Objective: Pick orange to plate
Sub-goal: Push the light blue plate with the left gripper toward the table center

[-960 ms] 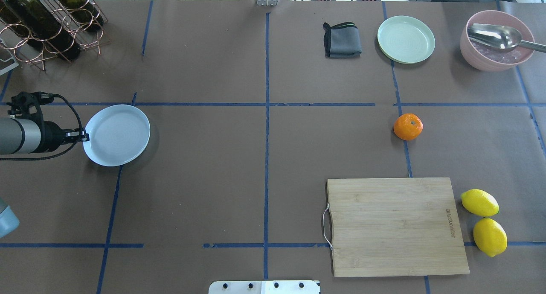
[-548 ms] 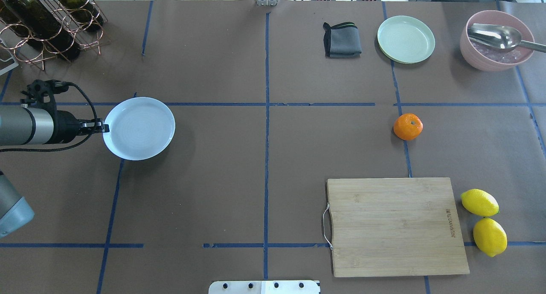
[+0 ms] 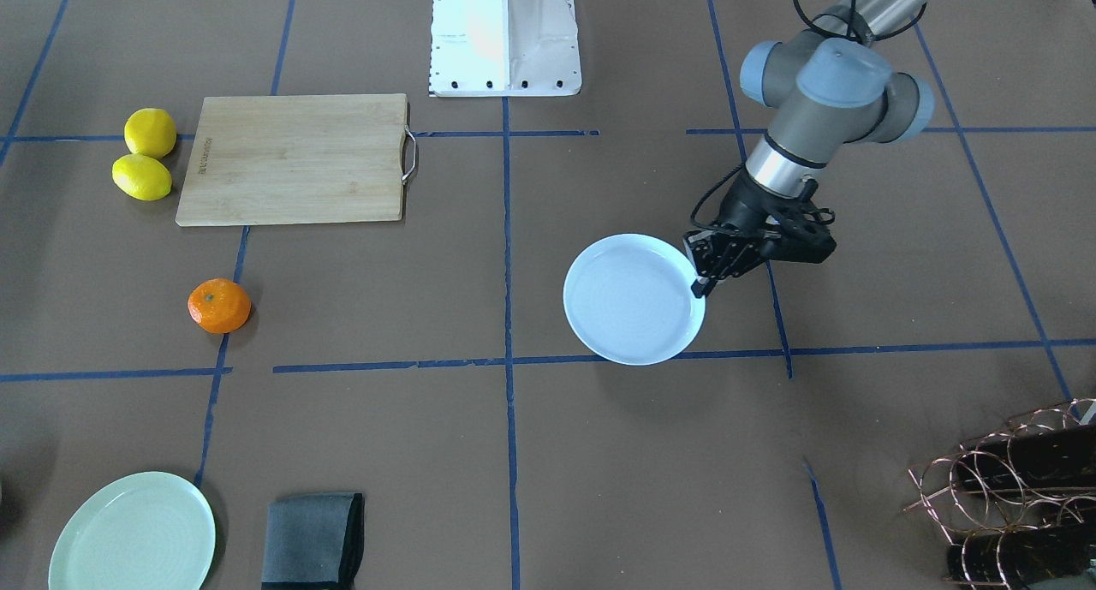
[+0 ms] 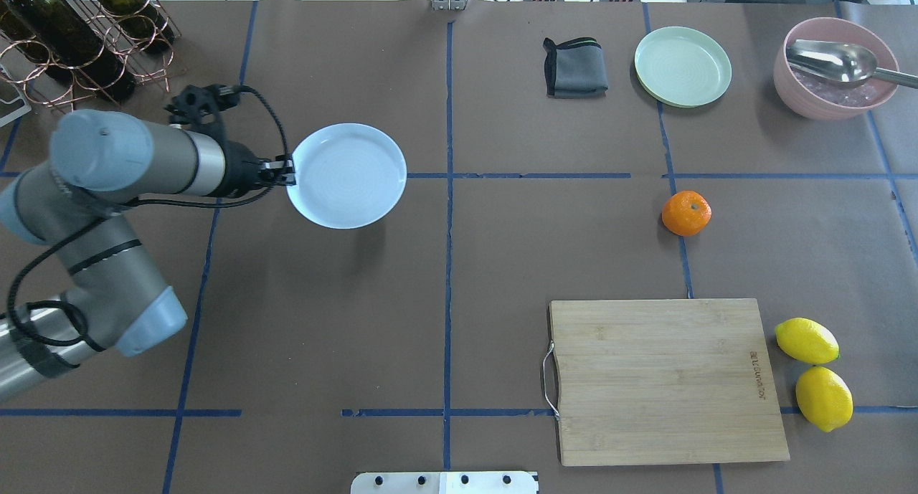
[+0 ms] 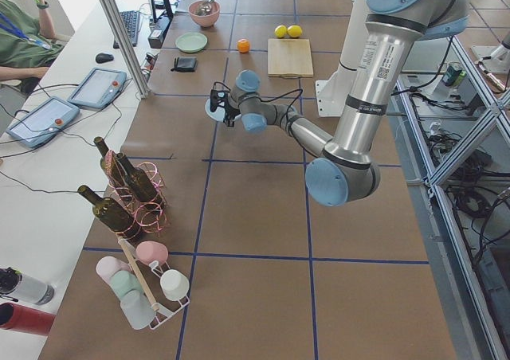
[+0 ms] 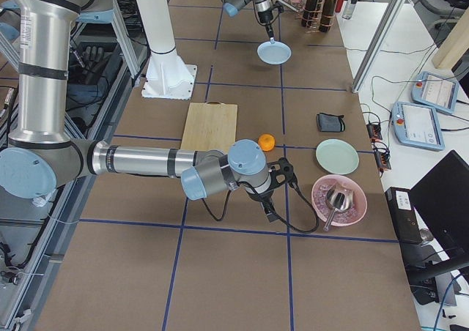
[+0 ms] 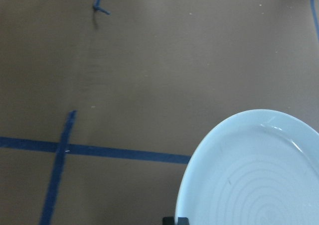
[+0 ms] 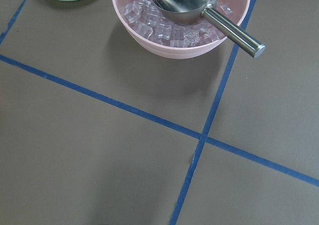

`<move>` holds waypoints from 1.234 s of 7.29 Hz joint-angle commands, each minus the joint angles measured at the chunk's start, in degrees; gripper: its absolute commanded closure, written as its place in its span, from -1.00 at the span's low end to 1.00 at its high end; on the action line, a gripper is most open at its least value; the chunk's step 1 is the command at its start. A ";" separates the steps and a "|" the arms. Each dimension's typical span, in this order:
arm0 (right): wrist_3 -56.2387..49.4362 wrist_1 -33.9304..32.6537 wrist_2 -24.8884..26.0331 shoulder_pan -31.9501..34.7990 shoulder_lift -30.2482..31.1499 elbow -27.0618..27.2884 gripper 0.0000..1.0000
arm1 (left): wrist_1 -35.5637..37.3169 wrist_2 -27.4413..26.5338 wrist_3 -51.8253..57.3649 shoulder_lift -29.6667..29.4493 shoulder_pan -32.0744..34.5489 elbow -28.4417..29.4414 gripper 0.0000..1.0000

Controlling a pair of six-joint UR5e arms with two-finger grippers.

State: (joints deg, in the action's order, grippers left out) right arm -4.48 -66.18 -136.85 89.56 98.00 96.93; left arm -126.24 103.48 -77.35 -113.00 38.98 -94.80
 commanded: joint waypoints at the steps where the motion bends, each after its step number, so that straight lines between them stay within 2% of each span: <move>1: 0.00 0.00 0.00 0.00 0.00 -0.16 -1.00 | 3.37 -4.34 -2.28 -8.17 -5.83 5.03 1.00; 5: 0.00 0.00 0.09 0.00 0.00 -0.43 -1.00 | 2.93 -4.34 -1.93 -10.13 -9.80 8.40 1.00; 6: 0.00 0.00 0.09 0.00 0.00 -0.43 -1.00 | 2.84 -4.34 -1.93 -10.13 -9.89 8.40 0.94; 7: 0.09 0.00 0.00 0.00 0.00 -0.34 -1.00 | 2.84 -4.34 -1.93 -10.13 -9.98 8.40 0.31; 8: 0.00 0.00 0.00 0.00 -0.08 -0.34 -1.00 | 2.93 -4.34 -1.15 -10.04 -10.07 8.22 -0.95; 9: 0.09 0.00 -0.09 0.00 -0.09 0.01 -1.00 | 3.45 -4.00 0.08 -9.78 -9.81 7.44 -1.00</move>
State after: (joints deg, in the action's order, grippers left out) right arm -4.45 -66.18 -136.86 89.56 97.94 96.68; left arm -123.20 99.22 -78.42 -123.00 29.05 -86.73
